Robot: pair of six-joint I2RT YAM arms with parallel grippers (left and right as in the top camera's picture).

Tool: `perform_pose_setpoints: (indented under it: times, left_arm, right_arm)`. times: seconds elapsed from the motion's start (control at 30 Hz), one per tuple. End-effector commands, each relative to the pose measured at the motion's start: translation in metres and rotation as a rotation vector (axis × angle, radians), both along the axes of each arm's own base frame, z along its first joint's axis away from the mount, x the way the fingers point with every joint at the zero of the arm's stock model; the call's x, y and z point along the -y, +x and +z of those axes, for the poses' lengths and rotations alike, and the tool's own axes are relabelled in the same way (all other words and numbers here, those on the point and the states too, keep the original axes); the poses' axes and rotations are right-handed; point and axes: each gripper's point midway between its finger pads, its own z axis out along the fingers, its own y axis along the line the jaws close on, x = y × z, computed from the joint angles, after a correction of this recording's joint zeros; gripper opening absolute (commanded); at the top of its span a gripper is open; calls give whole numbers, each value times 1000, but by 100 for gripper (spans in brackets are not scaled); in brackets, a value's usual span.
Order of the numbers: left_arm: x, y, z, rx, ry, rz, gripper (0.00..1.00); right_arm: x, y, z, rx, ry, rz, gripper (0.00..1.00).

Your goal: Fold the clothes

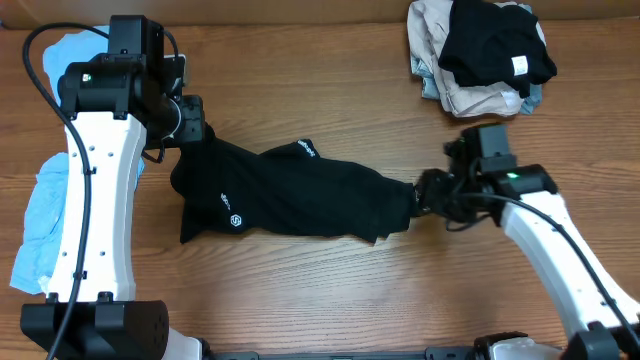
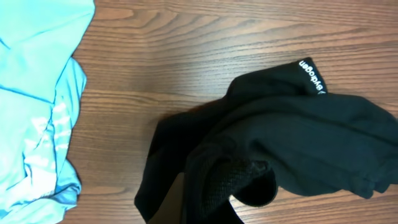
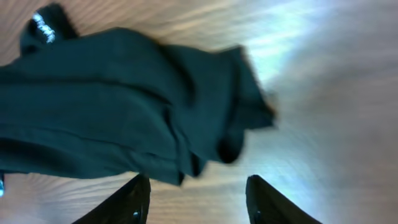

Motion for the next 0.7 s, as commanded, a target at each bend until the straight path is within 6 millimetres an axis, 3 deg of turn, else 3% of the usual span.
perform_pose_setpoints:
  times: [0.0, 0.13, 0.27, 0.67]
  left_arm:
    - [3, 0, 1, 11, -20, -22, 4]
    - [3, -2, 0, 1, -20, -22, 4]
    - [3, -2, 0, -1, -20, -21, 4]
    - [3, -3, 0, -5, -21, -22, 4]
  right_arm:
    - [-28, -1, -17, -34, 38, 81, 54]
    - [-55, -15, -34, -119, 47, 100, 54]
    - [-73, -27, -38, -161, 36, 80, 52]
    - [-75, -28, -68, -214, -55, -33, 47]
